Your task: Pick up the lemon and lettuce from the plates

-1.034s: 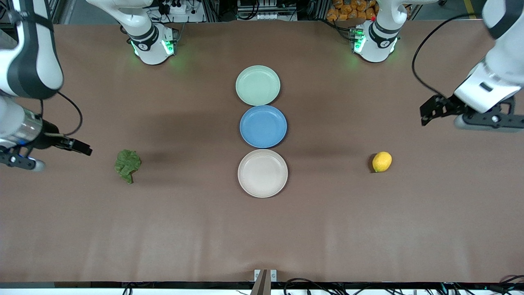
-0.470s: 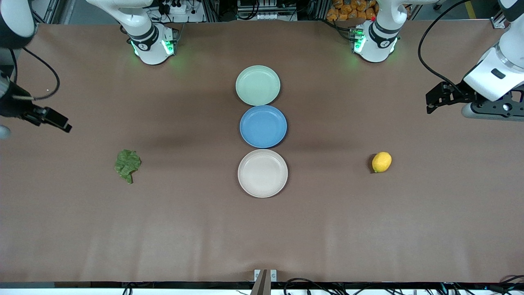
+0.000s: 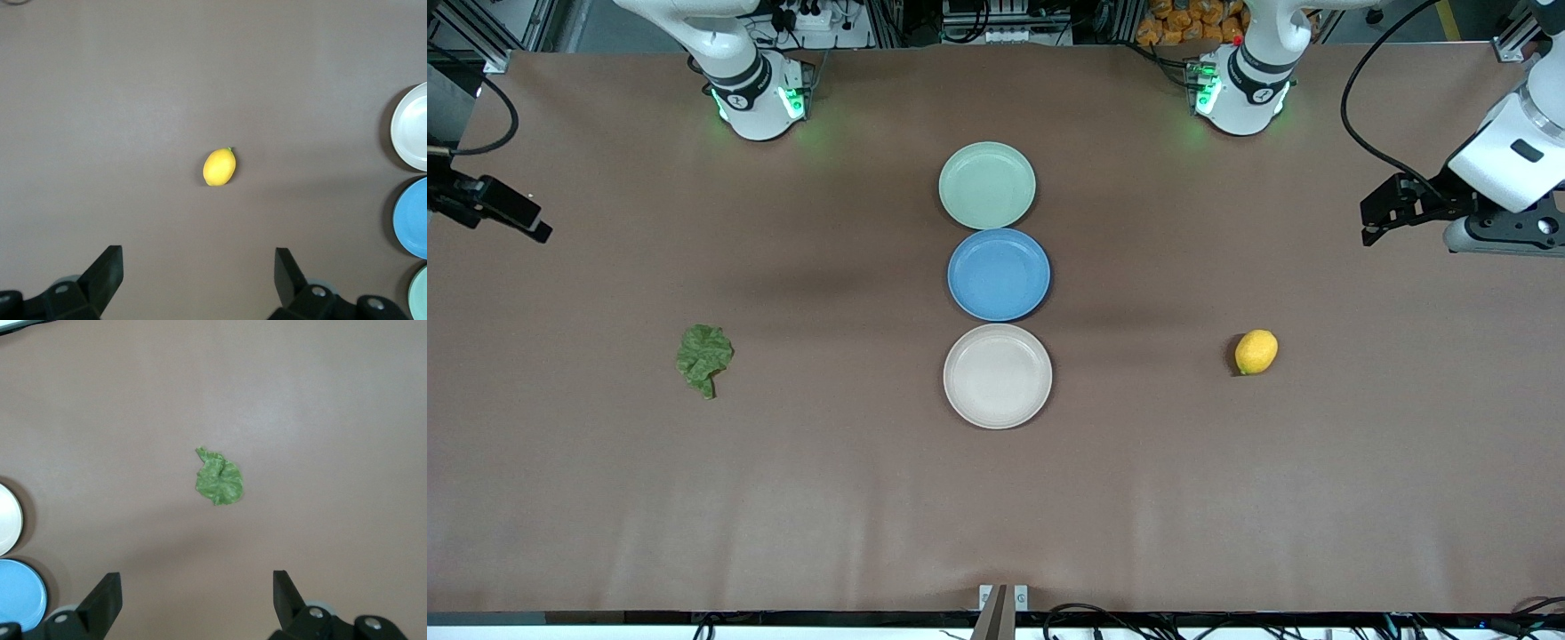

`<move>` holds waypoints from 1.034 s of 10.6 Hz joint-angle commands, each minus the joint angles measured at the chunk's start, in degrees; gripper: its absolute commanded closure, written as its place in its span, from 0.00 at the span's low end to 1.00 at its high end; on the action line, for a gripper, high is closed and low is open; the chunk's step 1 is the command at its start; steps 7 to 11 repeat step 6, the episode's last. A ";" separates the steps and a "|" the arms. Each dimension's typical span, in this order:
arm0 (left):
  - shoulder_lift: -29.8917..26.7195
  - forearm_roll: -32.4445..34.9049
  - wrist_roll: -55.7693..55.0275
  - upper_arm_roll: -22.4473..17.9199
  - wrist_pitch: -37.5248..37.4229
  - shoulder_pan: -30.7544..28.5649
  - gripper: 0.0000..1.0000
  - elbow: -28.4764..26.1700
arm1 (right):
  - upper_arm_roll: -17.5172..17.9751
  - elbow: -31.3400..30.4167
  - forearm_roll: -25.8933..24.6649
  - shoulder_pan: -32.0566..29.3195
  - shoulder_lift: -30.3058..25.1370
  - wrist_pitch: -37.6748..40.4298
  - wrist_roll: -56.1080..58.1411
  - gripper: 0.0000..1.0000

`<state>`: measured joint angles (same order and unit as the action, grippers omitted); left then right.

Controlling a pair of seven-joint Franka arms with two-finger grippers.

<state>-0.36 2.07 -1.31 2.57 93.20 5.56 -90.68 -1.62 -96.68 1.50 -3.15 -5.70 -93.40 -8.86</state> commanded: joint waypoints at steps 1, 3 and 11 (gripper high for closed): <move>0.71 -1.28 -0.10 0.07 -1.36 -0.02 0.00 1.56 | 0.04 0.18 1.05 0.16 -2.11 1.21 0.68 0.00; 0.71 -1.37 -0.10 0.15 -1.36 0.24 0.00 1.64 | 0.04 0.79 1.05 0.16 -2.74 1.82 0.86 0.00; 0.62 -1.37 -0.19 0.24 -1.36 0.33 0.00 1.64 | -0.05 3.86 0.43 1.04 -2.65 5.77 0.86 0.00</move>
